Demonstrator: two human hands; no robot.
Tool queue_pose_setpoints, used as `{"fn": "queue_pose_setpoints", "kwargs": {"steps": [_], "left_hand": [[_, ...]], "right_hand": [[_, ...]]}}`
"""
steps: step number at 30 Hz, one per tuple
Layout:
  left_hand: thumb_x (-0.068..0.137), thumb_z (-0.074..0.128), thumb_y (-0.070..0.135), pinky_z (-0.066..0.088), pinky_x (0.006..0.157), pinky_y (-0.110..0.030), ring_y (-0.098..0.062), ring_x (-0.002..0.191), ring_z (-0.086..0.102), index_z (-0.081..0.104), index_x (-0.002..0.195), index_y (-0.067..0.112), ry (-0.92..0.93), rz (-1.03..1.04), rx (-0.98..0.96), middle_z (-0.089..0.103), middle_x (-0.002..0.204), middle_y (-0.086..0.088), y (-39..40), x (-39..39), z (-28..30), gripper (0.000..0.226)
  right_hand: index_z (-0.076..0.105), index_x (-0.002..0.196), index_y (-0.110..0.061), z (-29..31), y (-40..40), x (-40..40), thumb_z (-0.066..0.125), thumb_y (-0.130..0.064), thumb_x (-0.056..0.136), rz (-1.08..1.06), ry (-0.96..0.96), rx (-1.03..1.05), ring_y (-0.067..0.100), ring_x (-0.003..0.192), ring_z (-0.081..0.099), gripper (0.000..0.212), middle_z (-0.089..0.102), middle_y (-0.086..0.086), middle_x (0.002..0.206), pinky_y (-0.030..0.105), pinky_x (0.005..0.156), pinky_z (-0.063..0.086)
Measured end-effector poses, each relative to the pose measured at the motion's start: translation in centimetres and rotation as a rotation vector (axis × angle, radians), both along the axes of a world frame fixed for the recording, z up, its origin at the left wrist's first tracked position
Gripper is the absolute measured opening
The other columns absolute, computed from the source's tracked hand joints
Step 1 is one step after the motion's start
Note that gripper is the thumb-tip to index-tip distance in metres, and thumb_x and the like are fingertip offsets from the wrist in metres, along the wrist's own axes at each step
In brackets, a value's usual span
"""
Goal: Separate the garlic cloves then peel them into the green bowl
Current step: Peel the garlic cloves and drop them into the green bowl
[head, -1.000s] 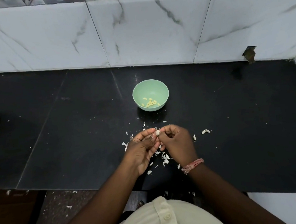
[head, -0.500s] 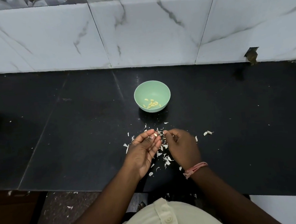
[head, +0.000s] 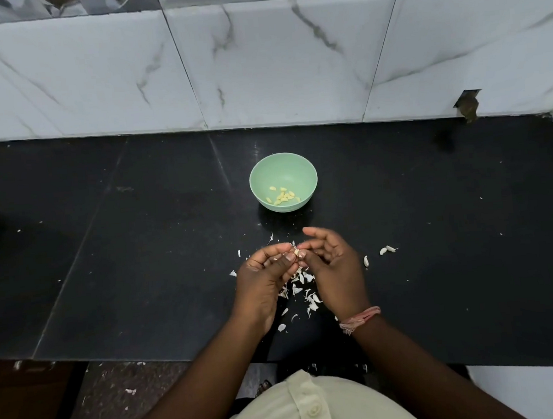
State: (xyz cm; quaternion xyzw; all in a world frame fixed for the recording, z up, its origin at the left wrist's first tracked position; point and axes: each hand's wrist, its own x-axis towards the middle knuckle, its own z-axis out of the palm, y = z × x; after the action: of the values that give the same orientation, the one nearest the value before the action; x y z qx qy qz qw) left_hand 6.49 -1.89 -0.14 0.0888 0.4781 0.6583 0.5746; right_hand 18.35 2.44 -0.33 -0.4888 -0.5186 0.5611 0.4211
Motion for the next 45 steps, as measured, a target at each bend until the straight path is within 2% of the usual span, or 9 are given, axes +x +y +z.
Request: {"fn": "queue_pose_setpoints", "kwargs": {"steps": [5,11,14,20,29,34,36,40,45], "left_hand": [[0.074,0.073,0.001,0.060,0.081,-0.025,-0.021,0.088,0.073,0.069,0.102,0.000,0.028,0.007,0.033,0.075,0.096,-0.015,0.0,0.0,0.1,0.028],[0.083,0.071,-0.010,0.058,0.069,-0.022,-0.020,0.076,0.072,0.069,0.101,-0.001,0.071,0.091,-0.002,0.073,0.093,-0.017,0.1,-0.1,0.1,0.020],[0.082,0.074,-0.008,0.058,0.068,-0.022,-0.017,0.072,0.068,0.070,0.099,0.001,0.098,0.116,-0.023,0.071,0.092,-0.016,0.2,-0.2,-0.1,0.019],[0.084,0.072,-0.010,0.058,0.067,-0.023,-0.017,0.065,0.067,0.069,0.097,0.001,0.120,0.100,-0.041,0.071,0.086,-0.013,0.4,0.1,0.1,0.017],[0.081,0.078,-0.006,0.058,0.068,-0.029,-0.023,0.073,0.069,0.067,0.098,-0.001,0.286,0.080,-0.066,0.069,0.087,-0.018,1.3,0.2,0.5,0.020],[0.079,0.078,-0.008,0.060,0.075,-0.034,-0.028,0.076,0.069,0.066,0.096,-0.002,0.205,0.053,-0.081,0.070,0.086,-0.020,2.0,-0.1,0.9,0.021],[0.081,0.073,-0.011,0.060,0.067,-0.027,-0.023,0.069,0.070,0.065,0.095,-0.002,0.163,0.029,-0.097,0.070,0.083,-0.018,2.3,-0.3,1.1,0.019],[0.083,0.071,-0.011,0.059,0.066,-0.022,-0.019,0.072,0.069,0.066,0.096,0.000,0.070,0.040,-0.104,0.071,0.082,-0.013,2.8,-0.5,1.0,0.018],[0.082,0.071,-0.012,0.060,0.065,-0.022,-0.015,0.068,0.070,0.067,0.094,0.000,0.050,0.075,-0.142,0.072,0.076,-0.009,4.2,-1.1,1.0,0.018]], "right_hand": [[0.062,0.125,-0.016,0.1,0.4,0.2,0.064,0.013,0.090,0.021,0.116,-0.052,0.019,0.088,0.073,0.045,0.077,0.011,0.094,0.031,0.083,0.060],[0.058,0.131,-0.014,0.0,0.4,0.0,0.061,0.011,0.093,0.118,0.138,-0.040,0.024,0.097,0.075,0.046,0.079,0.007,0.100,0.033,0.089,0.059],[0.060,0.129,-0.012,0.1,0.2,-0.1,0.066,0.010,0.090,0.124,0.130,-0.045,0.020,0.097,0.075,0.045,0.079,0.005,0.100,0.029,0.087,0.059],[0.062,0.124,-0.009,-0.3,0.7,-0.1,0.068,0.008,0.091,0.086,0.161,-0.098,0.029,0.091,0.076,0.038,0.079,0.009,0.097,0.037,0.087,0.061],[0.064,0.122,-0.006,-0.3,1.5,-0.2,0.066,0.004,0.094,0.093,0.185,-0.154,0.028,0.080,0.074,0.029,0.078,0.011,0.097,0.032,0.078,0.061],[0.064,0.120,-0.008,-0.2,2.4,-0.1,0.068,0.003,0.092,0.085,0.217,-0.185,0.035,0.081,0.074,0.030,0.078,0.015,0.096,0.035,0.078,0.061],[0.065,0.117,-0.006,-0.2,2.7,-0.1,0.069,0.004,0.091,0.074,0.256,-0.213,0.037,0.080,0.073,0.028,0.077,0.019,0.095,0.037,0.078,0.061],[0.068,0.110,-0.003,0.7,3.8,-0.3,0.069,0.007,0.090,0.001,0.305,-0.255,0.023,0.075,0.073,0.023,0.078,0.017,0.092,0.029,0.069,0.062],[0.070,0.107,-0.002,1.9,7.6,-1.3,0.073,0.007,0.087,-0.123,0.254,-0.195,0.019,0.078,0.075,0.022,0.078,0.014,0.091,0.026,0.069,0.062]]}}
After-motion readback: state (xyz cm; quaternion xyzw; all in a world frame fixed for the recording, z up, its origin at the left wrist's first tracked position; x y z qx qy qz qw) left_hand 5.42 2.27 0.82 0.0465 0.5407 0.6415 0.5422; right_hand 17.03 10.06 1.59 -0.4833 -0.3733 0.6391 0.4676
